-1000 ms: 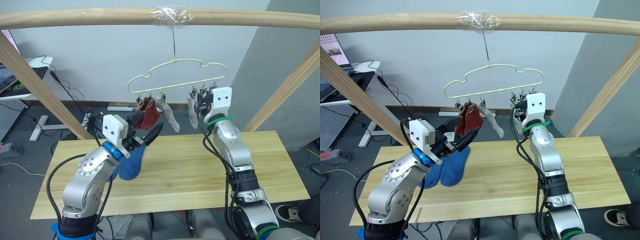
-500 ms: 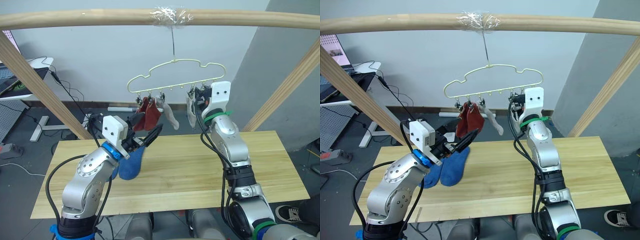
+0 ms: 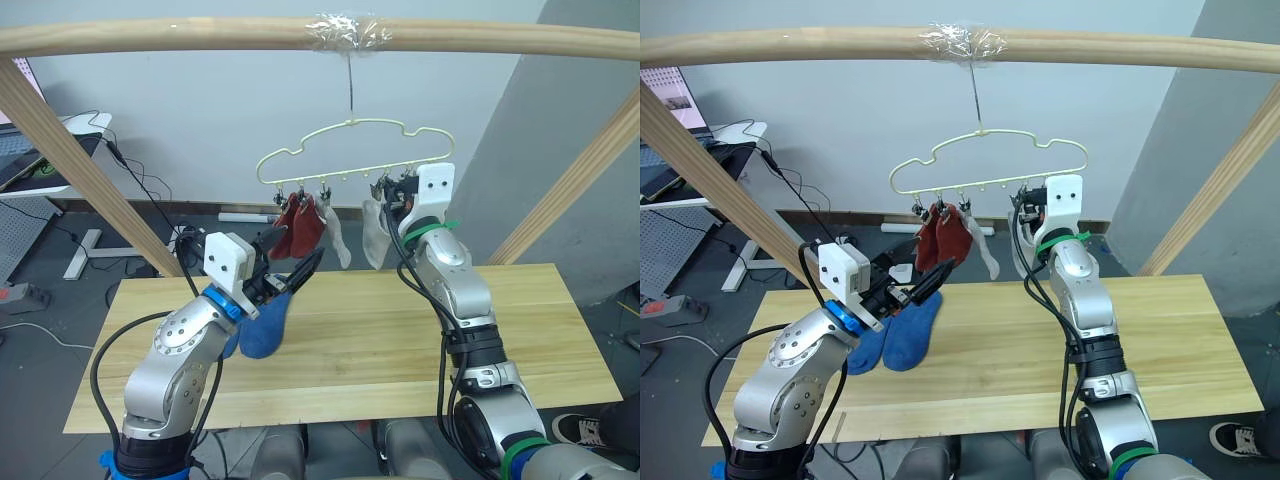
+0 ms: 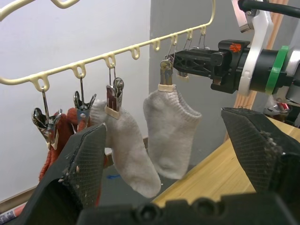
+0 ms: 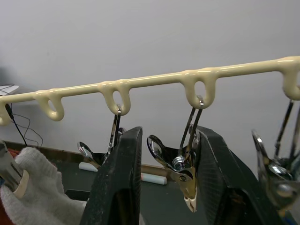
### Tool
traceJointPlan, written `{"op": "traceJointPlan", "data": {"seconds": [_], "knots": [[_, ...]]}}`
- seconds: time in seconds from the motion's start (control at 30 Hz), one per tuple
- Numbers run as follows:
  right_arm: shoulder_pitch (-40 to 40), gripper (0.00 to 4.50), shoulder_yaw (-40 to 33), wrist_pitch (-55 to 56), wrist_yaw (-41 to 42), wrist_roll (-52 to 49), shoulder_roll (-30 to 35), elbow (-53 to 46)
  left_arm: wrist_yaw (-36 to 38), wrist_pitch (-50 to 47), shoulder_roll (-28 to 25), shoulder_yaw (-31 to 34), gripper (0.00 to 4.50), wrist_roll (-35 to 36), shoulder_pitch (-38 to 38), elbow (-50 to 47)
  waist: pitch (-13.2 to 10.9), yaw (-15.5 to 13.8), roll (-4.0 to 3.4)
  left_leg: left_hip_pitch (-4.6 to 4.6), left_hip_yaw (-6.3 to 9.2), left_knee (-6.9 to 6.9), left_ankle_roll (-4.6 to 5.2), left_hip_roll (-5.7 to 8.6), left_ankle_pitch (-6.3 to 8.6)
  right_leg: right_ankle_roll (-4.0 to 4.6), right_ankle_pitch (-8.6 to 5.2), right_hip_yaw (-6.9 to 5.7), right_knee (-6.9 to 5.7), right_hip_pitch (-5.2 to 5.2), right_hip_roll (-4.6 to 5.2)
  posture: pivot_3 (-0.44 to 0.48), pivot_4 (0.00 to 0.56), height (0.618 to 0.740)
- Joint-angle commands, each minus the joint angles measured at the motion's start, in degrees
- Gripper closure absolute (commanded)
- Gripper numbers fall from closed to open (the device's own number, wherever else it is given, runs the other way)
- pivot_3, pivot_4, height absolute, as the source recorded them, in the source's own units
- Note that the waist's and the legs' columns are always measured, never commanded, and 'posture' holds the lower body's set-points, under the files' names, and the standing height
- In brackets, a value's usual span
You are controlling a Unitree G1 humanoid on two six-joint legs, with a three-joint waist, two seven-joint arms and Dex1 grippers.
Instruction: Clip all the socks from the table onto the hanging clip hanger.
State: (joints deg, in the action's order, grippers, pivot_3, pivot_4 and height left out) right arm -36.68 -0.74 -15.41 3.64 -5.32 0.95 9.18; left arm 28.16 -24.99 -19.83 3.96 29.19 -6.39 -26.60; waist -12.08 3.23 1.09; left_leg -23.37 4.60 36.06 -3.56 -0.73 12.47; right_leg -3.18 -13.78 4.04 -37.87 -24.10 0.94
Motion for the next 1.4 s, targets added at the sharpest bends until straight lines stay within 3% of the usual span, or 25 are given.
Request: {"op": "traceJointPlan", "data": {"seconds": [0.03, 0.3, 0.47, 0.83, 1.1, 1.2, 1.4], "knots": [[-1.4, 2.87, -0.4, 1.7, 0.2, -0.2, -0.1, -1.2, 0.0, 1.0, 0.1, 0.0, 0.16, 0.3, -0.2, -2.0, 0.0, 0.0, 0.0, 0.0, 0.0, 0.0, 0.0, 0.0, 0.0, 0.0, 0.0, 0.0, 0.0, 0.0, 0.0, 0.027, 0.176, 0.74], [-1.5, 2.87, -0.5, 1.9, 0.1, -0.2, 0.0, -1.3, 0.5, 1.4, 0.2, -0.1, 0.16, 0.8, -0.8, -2.2, 0.0, 0.0, 0.0, 0.0, 0.0, 0.0, 0.0, 0.0, 0.0, 0.0, 0.0, 0.0, 0.0, 0.0, 0.0, 0.023, 0.172, 0.74], [-1.5, 2.87, -0.5, 2.0, 0.0, -0.1, -0.1, -1.3, 1.5, 0.2, 1.5, 1.0, 0.16, 6.4, -2.1, -3.7, 0.0, 0.0, 0.0, -0.01, 0.0, 0.0, 0.0, 0.0, 0.0, 0.0, 0.0, 0.0, 0.0, 0.0, 0.0, 0.023, 0.172, 0.74], [-1.4, 2.87, -0.5, 1.8, 0.3, -0.3, 0.2, -1.3, 3.3, 0.1, -0.6, -1.7, 0.16, 6.4, -0.9, -4.6, 0.0, 0.0, 0.0, 0.01, 0.0, 0.0, 0.0, 0.0, 0.0, 0.01, 0.0, 0.0, 0.0, 0.01, -0.01, 0.022, 0.171, 0.74], [-1.4, 4.48, -0.7, 1.7, 0.6, -0.5, 0.4, -1.4, 3.3, 0.4, -0.6, -1.7, 0.16, 5.8, -0.7, -3.9, 0.0, 0.0, 0.0, 0.01, 0.0, 0.0, 0.0, 0.0, 0.0, 0.01, 0.0, 0.01, 0.0, 0.01, -0.01, 0.018, 0.169, 0.74], [-1.3, 4.48, -1.4, 0.6, 0.8, -1.3, 0.7, -1.8, 2.8, 0.1, -0.7, -1.9, 0.16, 5.0, -0.5, -3.3, 0.0, 0.0, 0.0, 0.01, 0.0, 0.0, 0.0, 0.0, 0.0, 0.01, 0.0, 0.0, -0.01, 0.01, -0.01, 0.018, 0.169, 0.74], [-1.6, 4.48, -4.0, -16.5, 3.5, -7.6, 3.7, -6.8, -1.4, -1.5, -1.0, -2.0, 0.16, -0.4, 2.3, 2.2, 0.0, 0.0, 0.0, 0.05, 0.01, 0.0, 0.01, 0.0, -0.01, 0.01, 0.0, 0.0, -0.01, 0.05, -0.01, -0.002, 0.168, 0.74]]}}
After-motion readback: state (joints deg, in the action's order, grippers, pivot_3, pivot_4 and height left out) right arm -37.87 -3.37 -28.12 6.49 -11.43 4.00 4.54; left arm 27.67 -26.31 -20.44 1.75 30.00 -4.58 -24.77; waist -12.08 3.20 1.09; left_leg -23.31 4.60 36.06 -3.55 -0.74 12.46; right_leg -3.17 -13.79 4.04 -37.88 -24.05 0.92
